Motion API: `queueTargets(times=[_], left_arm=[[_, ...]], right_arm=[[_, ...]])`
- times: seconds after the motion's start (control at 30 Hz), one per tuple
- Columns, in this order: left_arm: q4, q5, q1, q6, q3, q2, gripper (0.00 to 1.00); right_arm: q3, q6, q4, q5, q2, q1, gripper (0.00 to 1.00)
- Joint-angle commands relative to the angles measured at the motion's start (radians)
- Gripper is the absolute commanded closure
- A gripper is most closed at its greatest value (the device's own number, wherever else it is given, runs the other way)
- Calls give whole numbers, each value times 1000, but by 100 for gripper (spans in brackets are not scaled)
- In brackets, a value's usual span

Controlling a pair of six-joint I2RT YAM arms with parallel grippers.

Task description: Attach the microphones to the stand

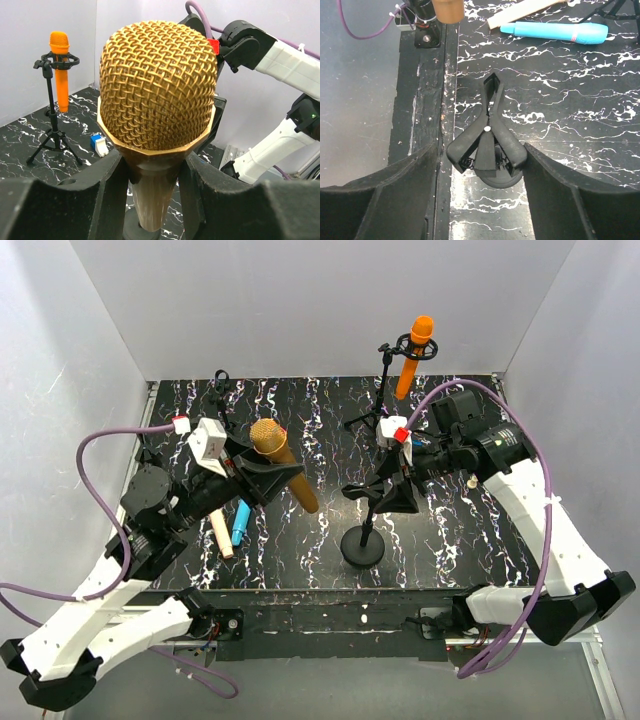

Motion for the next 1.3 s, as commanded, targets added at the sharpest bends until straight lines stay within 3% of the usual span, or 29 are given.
queueTargets(times=[0.0, 0.07, 0.2, 0.3, 0.63, 0.93, 1.27], left_arm=[[51, 14, 3, -8, -18, 18, 100], [58, 17, 3, -3, -21, 32, 100], [64, 34, 3, 14, -21, 70, 100], [68, 60, 3, 35, -24, 103, 100], [212, 182, 1, 15, -68, 247, 100], [477, 224, -9, -44, -189, 319, 100], [734, 167, -38, -130, -311, 331, 100]], right_arm=[[24, 3, 15, -30, -9, 9, 30], [23, -1, 13, -31, -12, 10, 40], [17, -12, 12, -25, -20, 10, 79], [10, -12, 13, -16, -26, 10, 93], [-3, 11, 26, -24, -28, 10, 99], [-25, 26, 43, -43, -31, 10, 99], [-56, 58, 75, -39, -32, 9, 99]])
